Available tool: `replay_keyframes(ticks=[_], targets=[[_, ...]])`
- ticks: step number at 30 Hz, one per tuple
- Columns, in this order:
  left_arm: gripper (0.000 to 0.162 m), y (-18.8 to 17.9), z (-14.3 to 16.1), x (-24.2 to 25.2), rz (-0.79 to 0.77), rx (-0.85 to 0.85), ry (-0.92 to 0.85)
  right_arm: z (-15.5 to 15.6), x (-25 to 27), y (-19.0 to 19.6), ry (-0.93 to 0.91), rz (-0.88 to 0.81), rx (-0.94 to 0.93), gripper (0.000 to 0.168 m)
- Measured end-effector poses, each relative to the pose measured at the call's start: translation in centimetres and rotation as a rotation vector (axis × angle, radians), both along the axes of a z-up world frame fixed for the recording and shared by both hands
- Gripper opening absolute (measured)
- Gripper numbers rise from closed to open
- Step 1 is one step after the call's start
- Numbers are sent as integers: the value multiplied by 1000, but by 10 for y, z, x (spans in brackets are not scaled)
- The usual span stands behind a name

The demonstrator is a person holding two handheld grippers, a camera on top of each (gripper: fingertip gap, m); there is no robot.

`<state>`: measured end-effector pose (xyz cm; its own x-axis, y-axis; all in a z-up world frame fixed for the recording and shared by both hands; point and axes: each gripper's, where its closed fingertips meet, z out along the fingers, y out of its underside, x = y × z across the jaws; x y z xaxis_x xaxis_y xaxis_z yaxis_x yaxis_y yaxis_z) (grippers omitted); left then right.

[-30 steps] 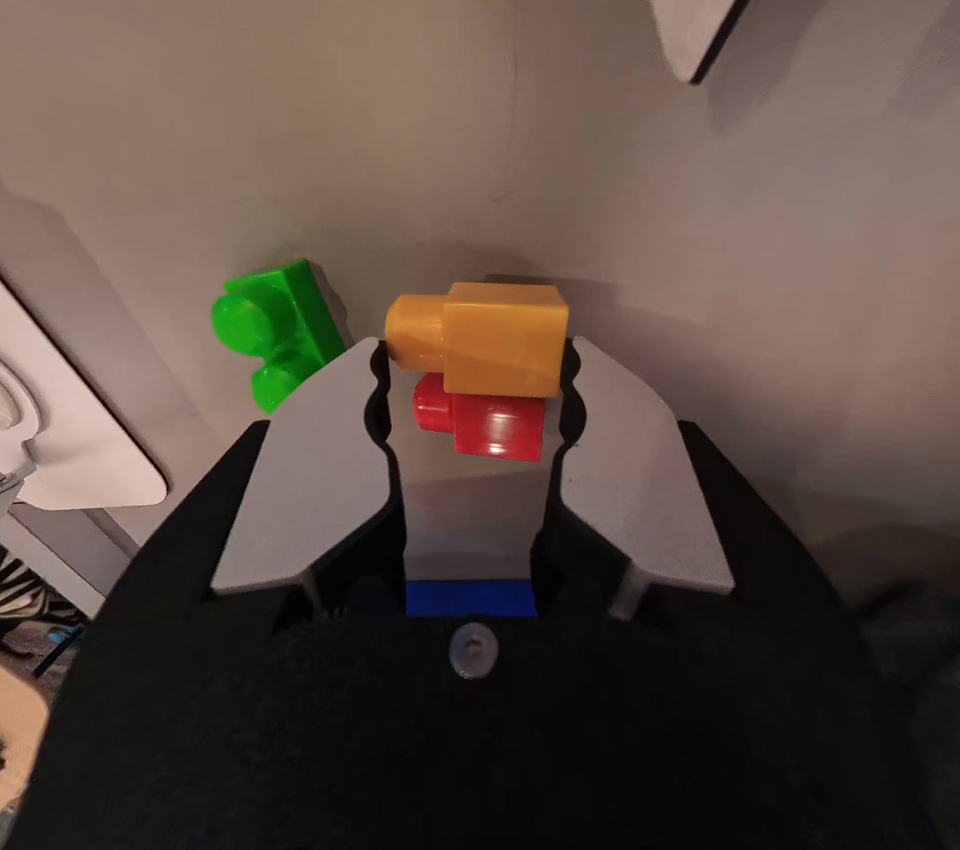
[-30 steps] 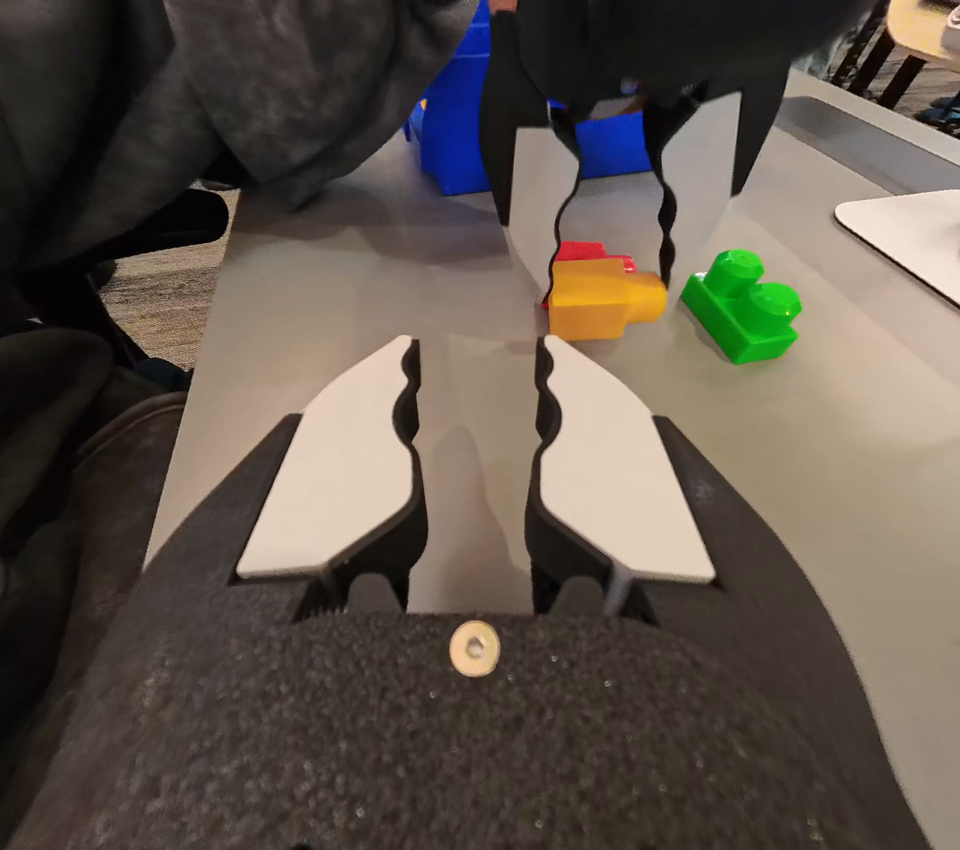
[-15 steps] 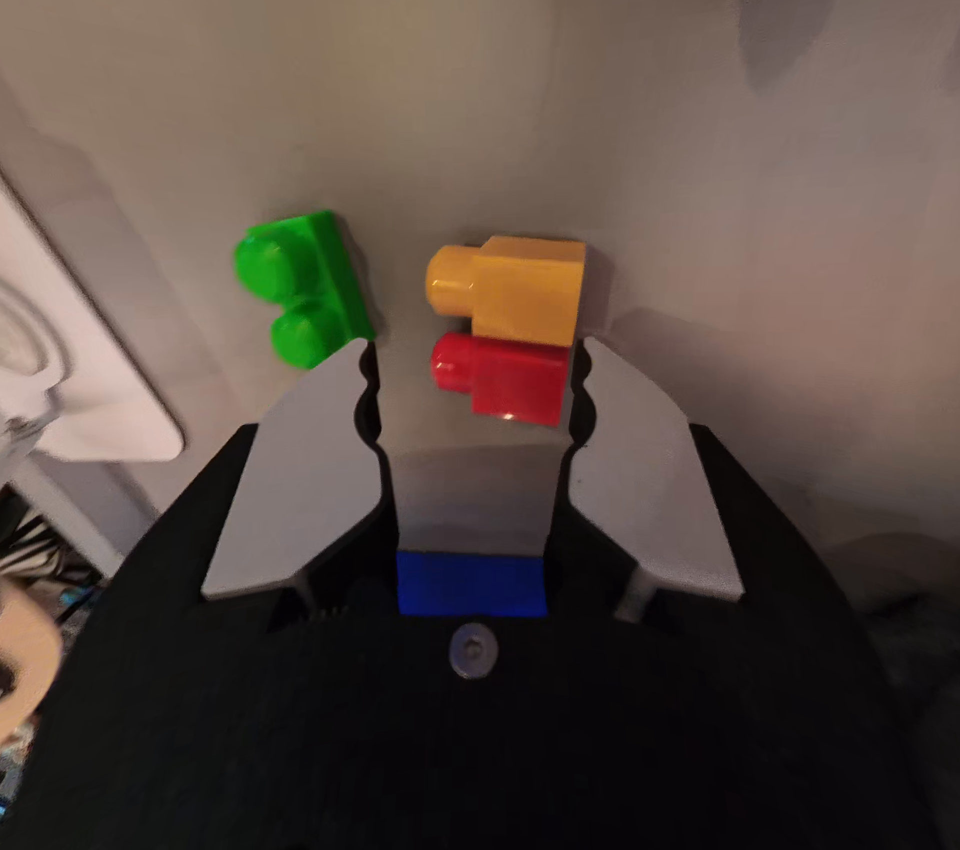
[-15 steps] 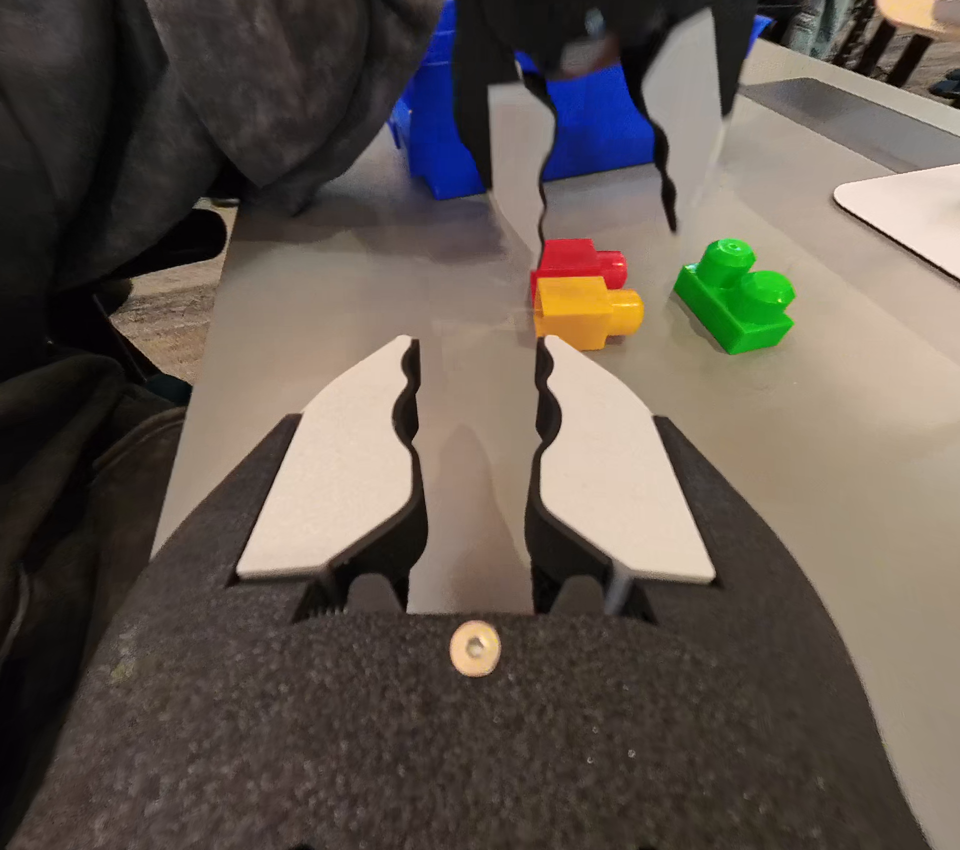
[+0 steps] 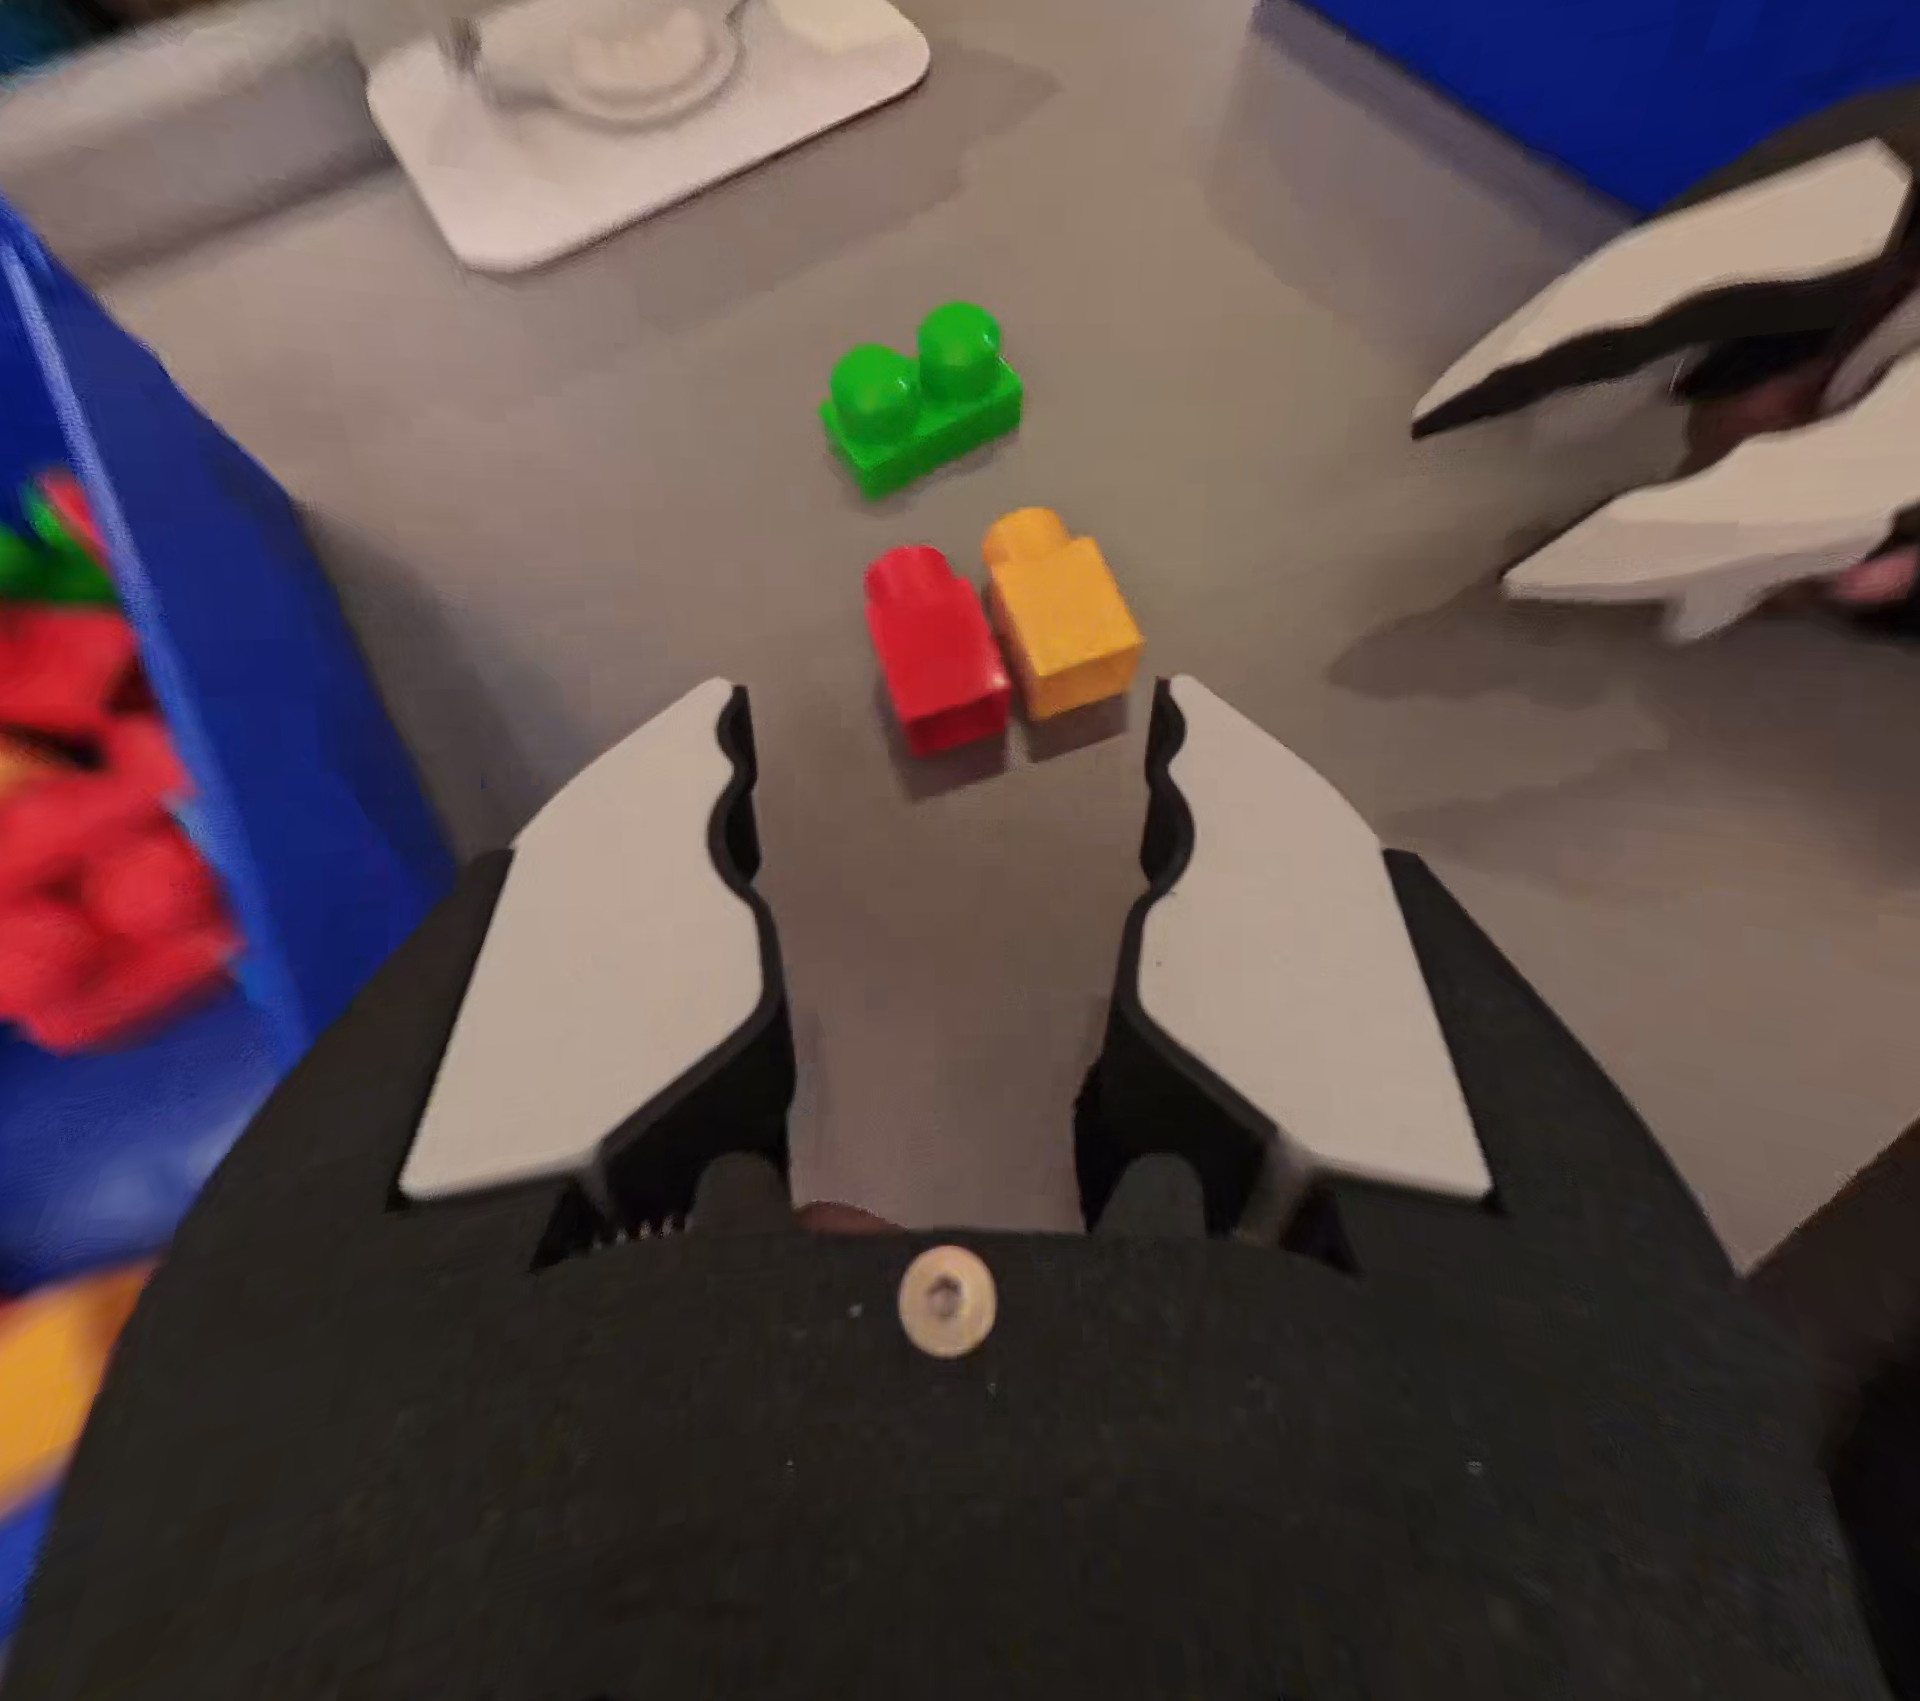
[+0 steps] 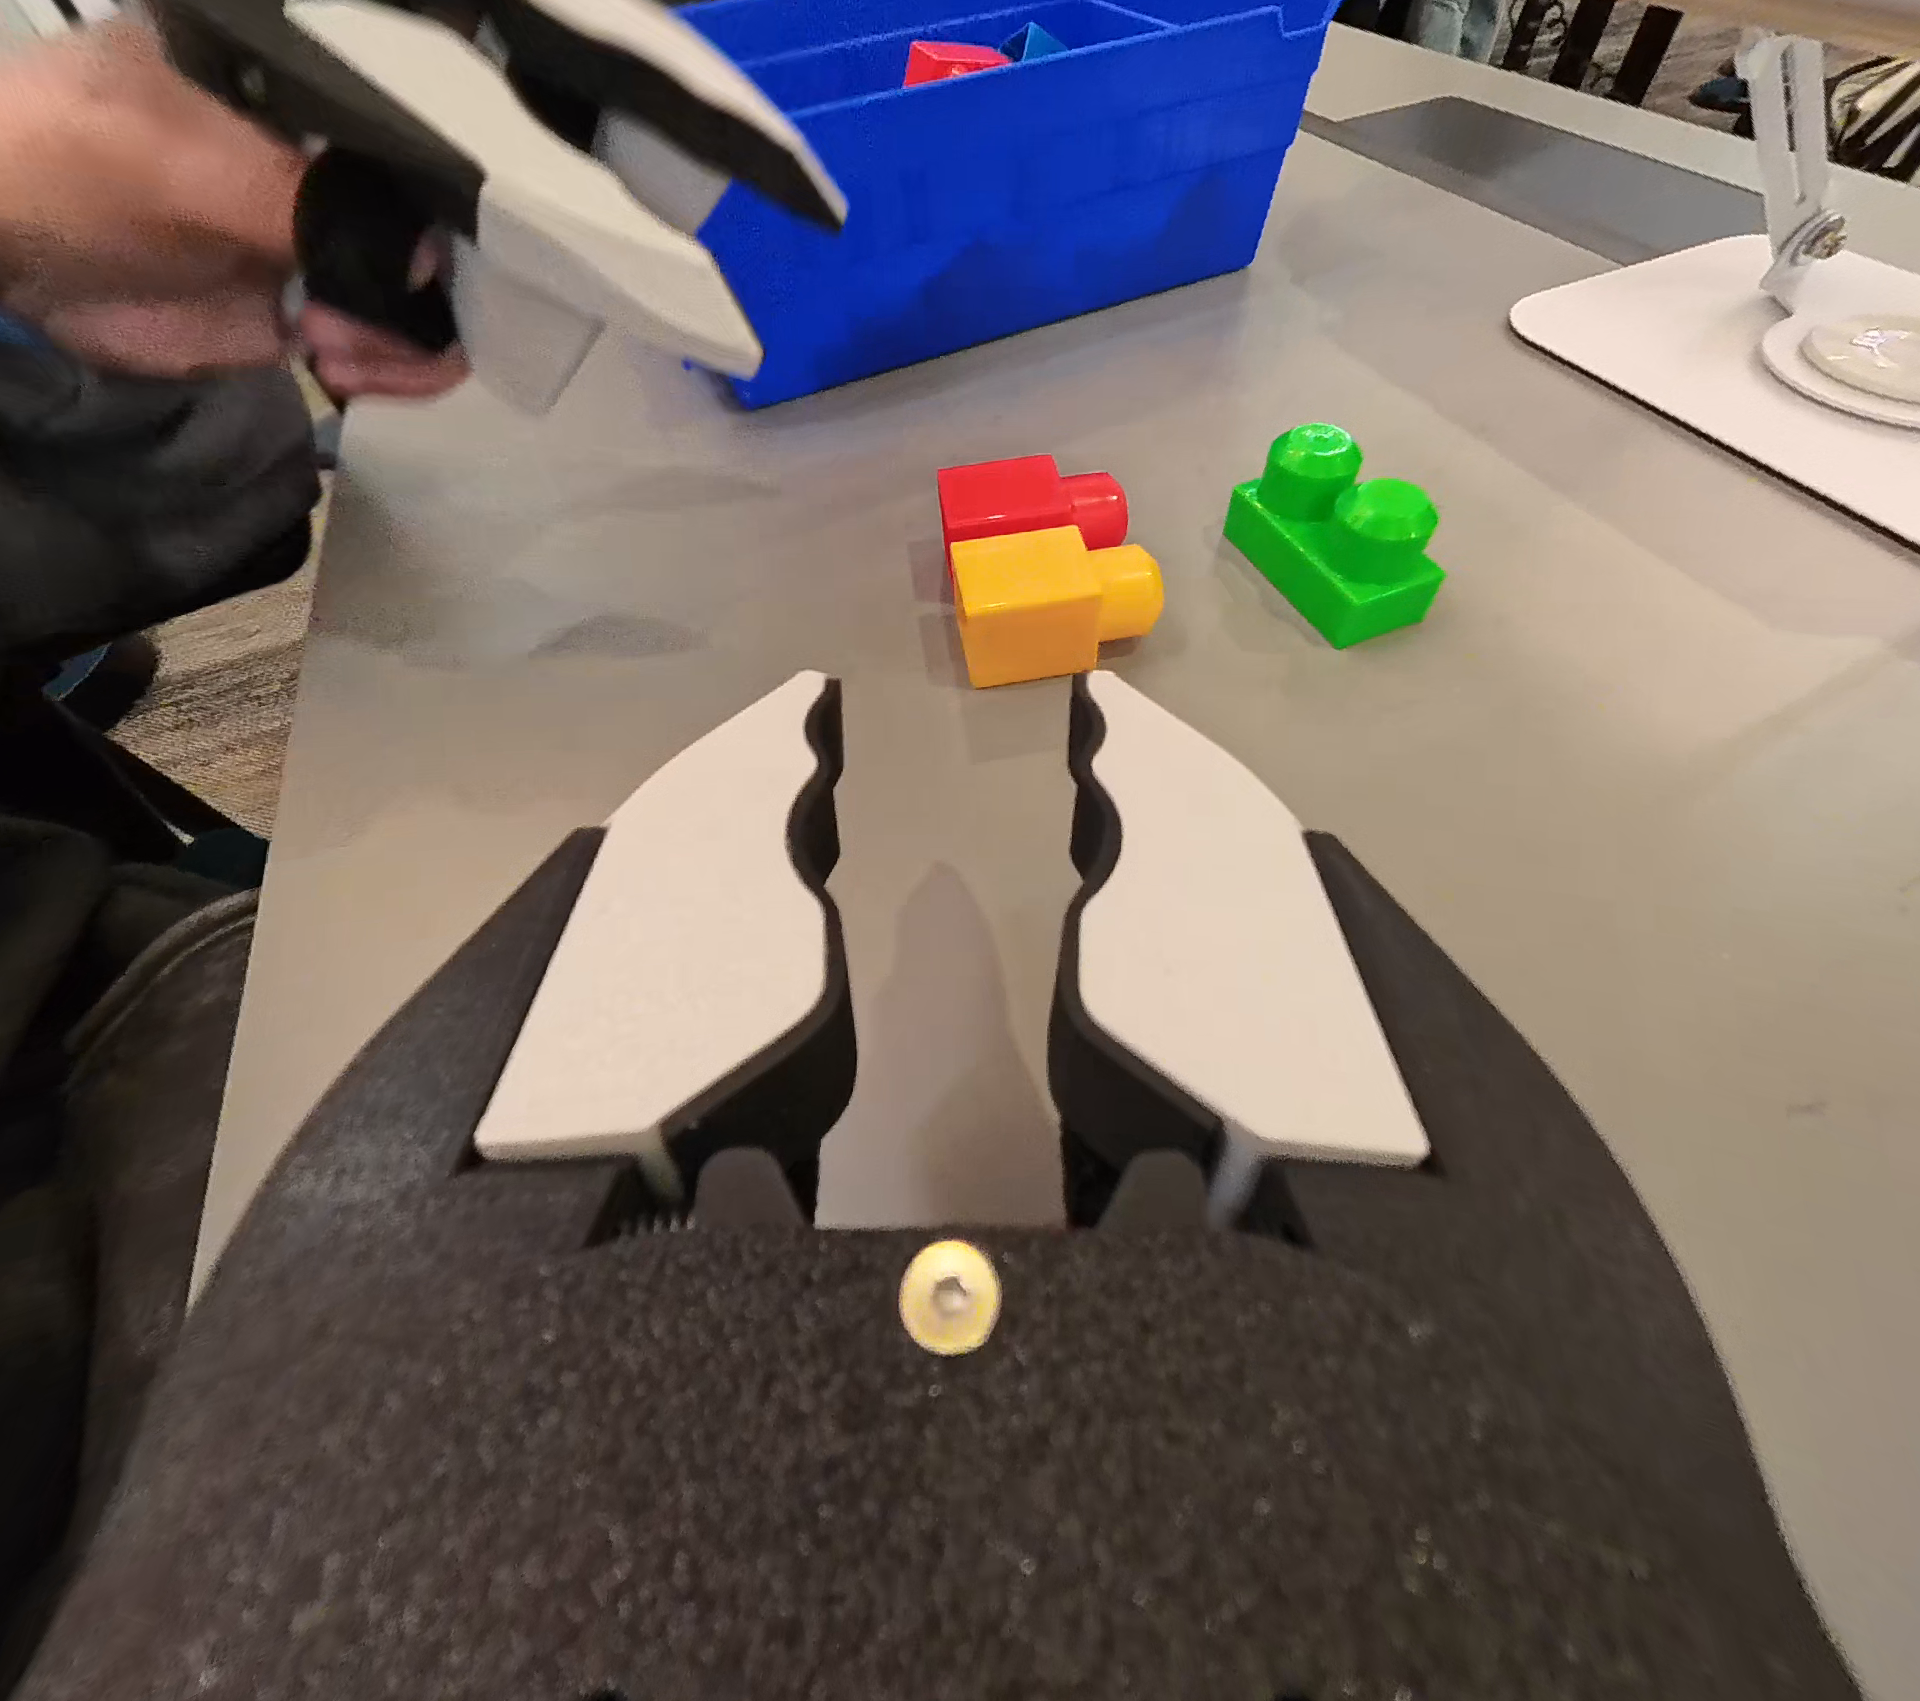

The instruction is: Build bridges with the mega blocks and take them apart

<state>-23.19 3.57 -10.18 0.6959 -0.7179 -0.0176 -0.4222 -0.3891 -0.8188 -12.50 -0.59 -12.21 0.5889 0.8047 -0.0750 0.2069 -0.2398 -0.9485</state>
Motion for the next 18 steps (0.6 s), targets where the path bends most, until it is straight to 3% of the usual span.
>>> replay_keyframes(ticks=[2,5,8,18], targets=[[78,-8,-13,6,92,-45,-89,1,1,1,6,-7,1,42],[91,-9,-30,11,214,-44,-67,2,2,3,14,-17,-4,42],[92,-5,-48,20,277,-57,-51,4,4,3,22,-22,0,42],[104,32,-82,35,356,-96,106,6,6,3,35,-21,-15,42]])
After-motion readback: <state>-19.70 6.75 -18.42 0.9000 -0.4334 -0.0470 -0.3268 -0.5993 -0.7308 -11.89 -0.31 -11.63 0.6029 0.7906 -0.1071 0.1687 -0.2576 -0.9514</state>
